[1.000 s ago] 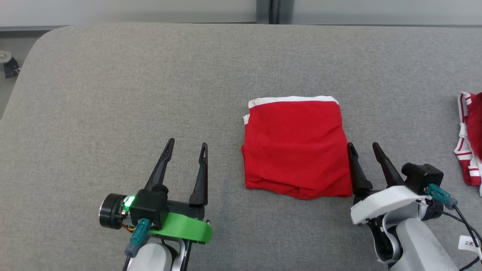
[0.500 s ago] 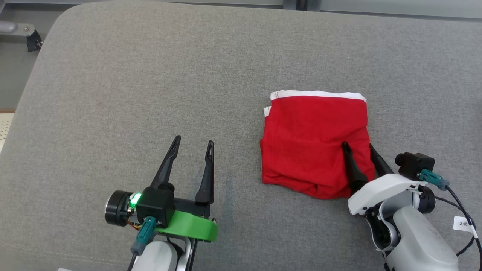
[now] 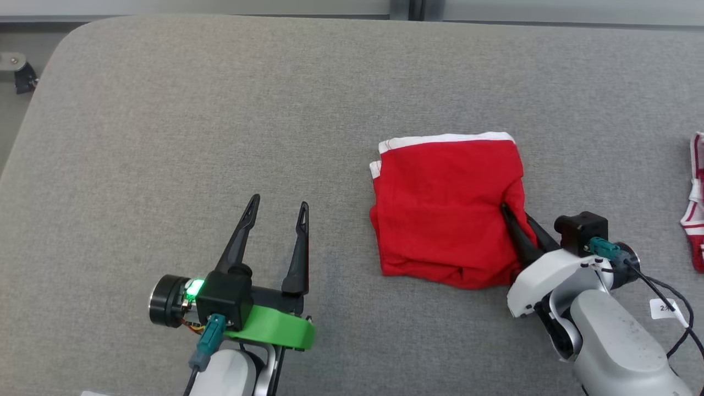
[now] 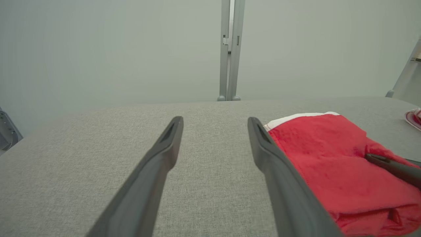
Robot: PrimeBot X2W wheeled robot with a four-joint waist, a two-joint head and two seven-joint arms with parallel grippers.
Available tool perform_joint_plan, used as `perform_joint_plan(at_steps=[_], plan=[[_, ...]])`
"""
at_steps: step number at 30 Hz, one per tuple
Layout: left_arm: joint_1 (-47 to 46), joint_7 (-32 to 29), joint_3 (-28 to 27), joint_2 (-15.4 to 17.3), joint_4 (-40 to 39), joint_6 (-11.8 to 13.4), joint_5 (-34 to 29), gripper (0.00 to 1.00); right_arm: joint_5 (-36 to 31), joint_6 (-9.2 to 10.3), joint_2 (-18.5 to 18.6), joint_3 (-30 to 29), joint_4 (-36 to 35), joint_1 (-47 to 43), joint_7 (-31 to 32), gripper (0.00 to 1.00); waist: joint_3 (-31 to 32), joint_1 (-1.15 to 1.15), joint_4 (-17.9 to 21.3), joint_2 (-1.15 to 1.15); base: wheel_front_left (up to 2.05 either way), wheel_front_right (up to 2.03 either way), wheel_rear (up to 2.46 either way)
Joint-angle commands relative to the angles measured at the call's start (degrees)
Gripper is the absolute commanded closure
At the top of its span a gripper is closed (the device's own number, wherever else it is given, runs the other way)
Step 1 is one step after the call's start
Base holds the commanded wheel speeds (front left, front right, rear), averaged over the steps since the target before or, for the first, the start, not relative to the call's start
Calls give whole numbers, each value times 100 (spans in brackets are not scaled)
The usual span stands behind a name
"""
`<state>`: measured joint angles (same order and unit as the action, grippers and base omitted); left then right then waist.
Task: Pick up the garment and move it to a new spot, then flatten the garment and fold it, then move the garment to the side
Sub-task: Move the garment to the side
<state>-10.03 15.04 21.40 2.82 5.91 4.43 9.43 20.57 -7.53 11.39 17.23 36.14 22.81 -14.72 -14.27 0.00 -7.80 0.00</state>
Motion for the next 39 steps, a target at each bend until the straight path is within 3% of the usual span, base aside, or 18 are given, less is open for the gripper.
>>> perform_joint_plan(at_steps=[1, 9, 20, 27, 39], plan=[[-8, 17, -7, 17, -19, -41, -66, 0, -208, 11, 81, 33, -45, 68, -39, 100, 80, 0, 176, 0, 0, 0, 0], [-106, 17, 15, 18, -50, -157, -193, 0, -1200, 11, 676, 496, -530, 335, -47, 100, 42, 0, 845, 0, 0, 0, 0], [-508, 17, 214, 23, -55, -351, -439, 0, -1355, 12, 2062, 520, -1217, 636, -43, 100, -550, 0, 1690, 0, 0, 0, 0], [-784, 17, 229, 29, 16, -481, -635, 0, -1269, 12, 2883, 93, -993, 786, -44, 100, -1087, 0, 1977, 0, 0, 0, 0], [-1101, 17, 174, 173, 55, -686, -888, 0, -1603, 12, 3280, -634, 24, 1266, -29, 100, -1810, 0, 2014, 0, 0, 0, 0]])
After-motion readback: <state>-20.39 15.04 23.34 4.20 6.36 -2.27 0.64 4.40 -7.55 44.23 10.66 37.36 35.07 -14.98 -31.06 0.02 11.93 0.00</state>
